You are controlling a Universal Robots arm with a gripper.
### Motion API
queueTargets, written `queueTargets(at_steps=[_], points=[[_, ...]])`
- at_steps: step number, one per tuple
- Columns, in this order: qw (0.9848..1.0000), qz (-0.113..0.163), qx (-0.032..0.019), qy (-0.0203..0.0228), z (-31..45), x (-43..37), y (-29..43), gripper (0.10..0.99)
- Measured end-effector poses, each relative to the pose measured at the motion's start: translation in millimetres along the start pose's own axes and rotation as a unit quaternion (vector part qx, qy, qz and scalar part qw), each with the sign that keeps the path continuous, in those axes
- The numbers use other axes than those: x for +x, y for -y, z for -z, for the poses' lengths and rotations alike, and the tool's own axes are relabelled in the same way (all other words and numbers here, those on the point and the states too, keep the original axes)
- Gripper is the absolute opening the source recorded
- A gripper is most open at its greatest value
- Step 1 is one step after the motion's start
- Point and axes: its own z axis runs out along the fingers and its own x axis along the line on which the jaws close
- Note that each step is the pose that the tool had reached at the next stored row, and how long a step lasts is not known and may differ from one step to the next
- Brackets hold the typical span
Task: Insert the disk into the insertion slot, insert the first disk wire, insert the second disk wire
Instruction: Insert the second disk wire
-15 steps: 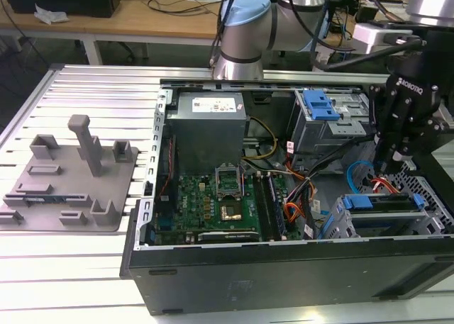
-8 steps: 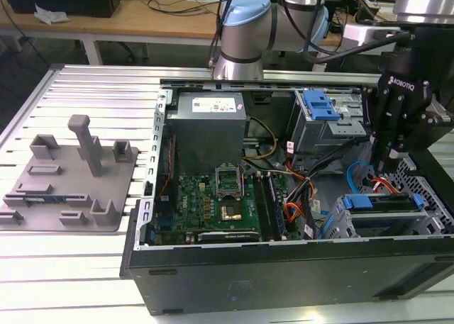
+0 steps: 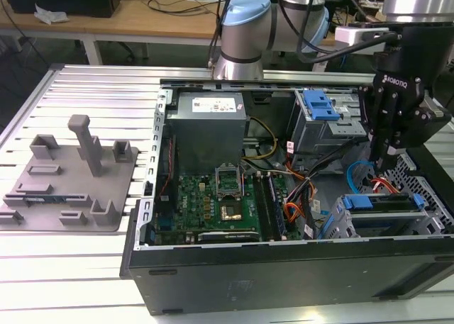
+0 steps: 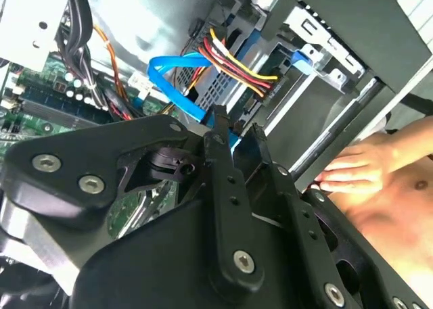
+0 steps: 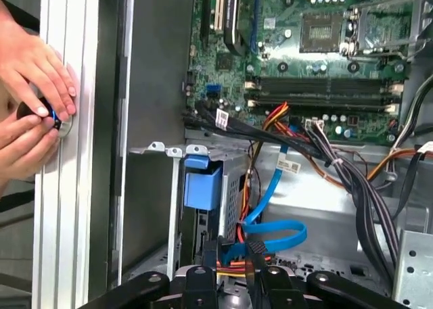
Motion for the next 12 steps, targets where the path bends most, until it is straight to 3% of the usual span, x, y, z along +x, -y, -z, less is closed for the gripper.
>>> queueTargets(at_steps=[2, 5, 10, 12], points=[[1.0000, 0.000, -0.0003, -0.0001, 0.0, 0.0, -0.4, 0.310], [0.9999, 0.005, -0.0143, -0.0017, -0.1, -0.1, 0.1, 0.310], [0.9999, 0.005, -0.0145, -0.0028, -1.3, -0.3, 0.1, 0.310], [0.9999, 0.005, -0.0147, -0.0055, -1.4, -0.3, 0.0, 0.310]])
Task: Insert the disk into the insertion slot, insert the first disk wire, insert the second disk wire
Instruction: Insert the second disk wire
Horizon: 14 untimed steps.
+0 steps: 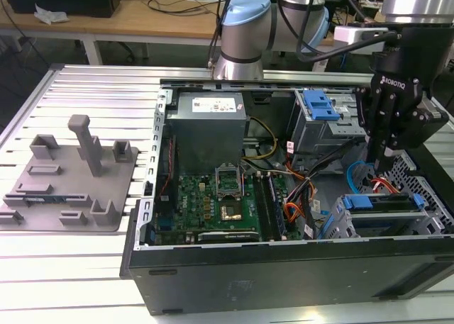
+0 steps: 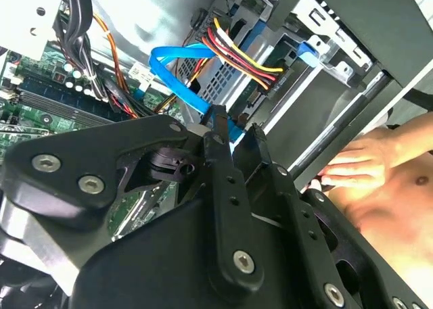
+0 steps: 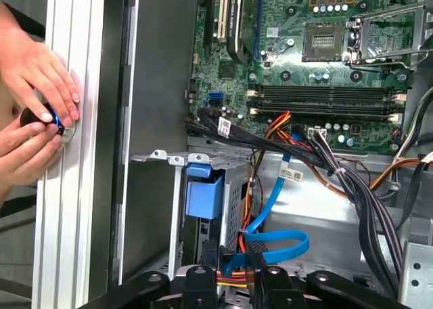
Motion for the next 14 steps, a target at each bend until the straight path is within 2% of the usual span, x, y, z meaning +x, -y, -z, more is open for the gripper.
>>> queueTargets(at_steps=[3, 14], points=[[1.0000, 0.000, -0.0002, -0.0021, -0.1, 0.0, 0.0, 0.310], [1.0000, 0.000, -0.0002, -0.0022, -0.7, 0.0, 1.9, 0.310]])
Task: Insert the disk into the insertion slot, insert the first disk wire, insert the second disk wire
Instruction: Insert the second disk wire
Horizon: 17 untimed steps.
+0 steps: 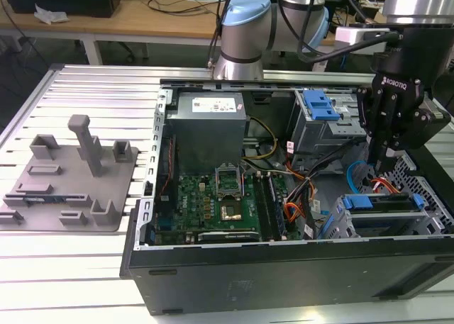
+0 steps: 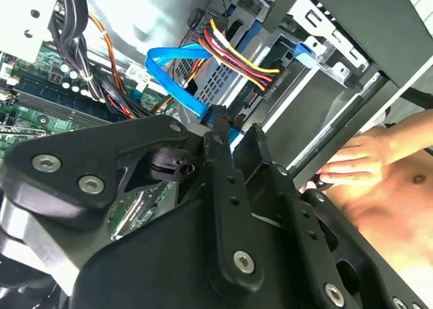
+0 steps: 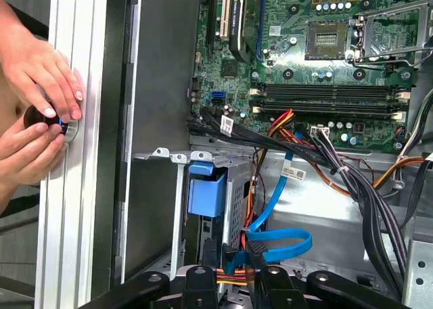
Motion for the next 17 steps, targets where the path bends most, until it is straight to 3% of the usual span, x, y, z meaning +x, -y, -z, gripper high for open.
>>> queueTargets(at_steps=[1, 3, 10, 15, 17], points=[[1.0000, 0.000, 0.0000, 0.0000, -0.2, -0.1, 0.0, 0.310], [1.0000, 0.000, -0.0002, 0.0001, -1.5, -0.6, 0.0, 0.165], [1.0000, 0.000, -0.0003, 0.0009, -2.9, -0.7, 0.0, 0.161], [0.9997, -0.001, 0.0017, 0.0225, -6.4, 8.8, -1.0, 0.161], [0.9997, -0.001, 0.0018, 0.0246, -7.6, 12.0, -1.0, 0.161]])
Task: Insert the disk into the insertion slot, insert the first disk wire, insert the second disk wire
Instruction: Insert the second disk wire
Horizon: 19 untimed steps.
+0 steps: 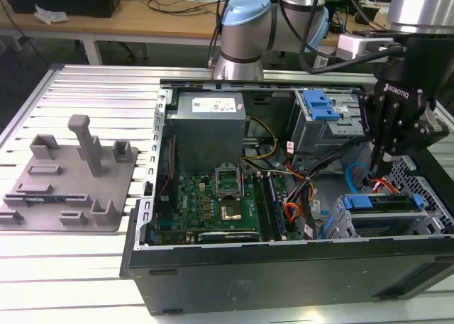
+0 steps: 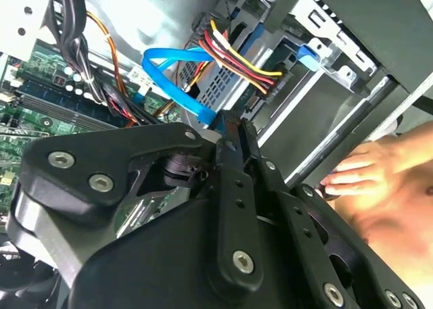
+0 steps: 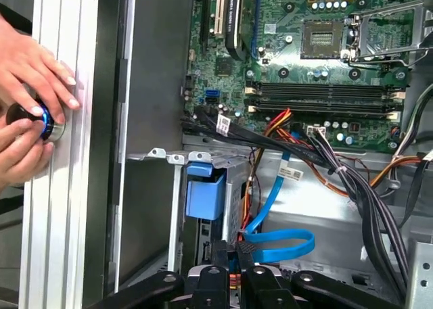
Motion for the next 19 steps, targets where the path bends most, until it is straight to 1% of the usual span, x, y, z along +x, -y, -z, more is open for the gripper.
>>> queueTargets(at_steps=[2, 3, 5, 6, 7, 8, 9, 10, 11, 12, 15, 16, 17, 19], points=[[1.0000, -0.001, -0.0016, 0.0005, -1.2, 2.3, 1.9, 0.161], [1.0000, -0.001, -0.0034, 0.0011, -1.6, 2.8, 2.5, 0.161], [1.0000, 0.000, -0.0097, 0.0025, -2.1, 3.3, 3.7, 0.161], [0.9999, 0.002, -0.0151, 0.0030, -2.3, 3.4, 5.1, 0.161], [0.9998, 0.003, -0.0186, 0.0037, -2.9, 3.8, 7.5, 0.161], [0.9998, 0.003, -0.0191, 0.0076, -3.7, 5.0, 8.5, 0.161], [0.9997, 0.003, -0.0185, 0.0142, -4.3, 6.0, 8.5, 0.161], [0.9995, 0.002, -0.0175, 0.0259, -5.0, 7.4, 8.4, 0.161], [0.9991, 0.001, -0.0164, 0.0386, -5.6, 8.6, 8.3, 0.161], [0.9983, -0.001, -0.0154, 0.0555, -6.0, 9.4, 8.2, 0.161], [0.9971, -0.005, -0.0144, 0.0752, -6.6, 11.0, 8.1, 0.161], [0.9970, -0.006, -0.0148, 0.0756, -6.8, 11.7, 8.1, 0.161], [0.9970, -0.005, -0.0169, 0.0759, -7.2, 13.1, 8.8, 0.161], [0.9968, -0.004, -0.0228, 0.0767, -7.8, 14.8, 11.4, 0.161]])
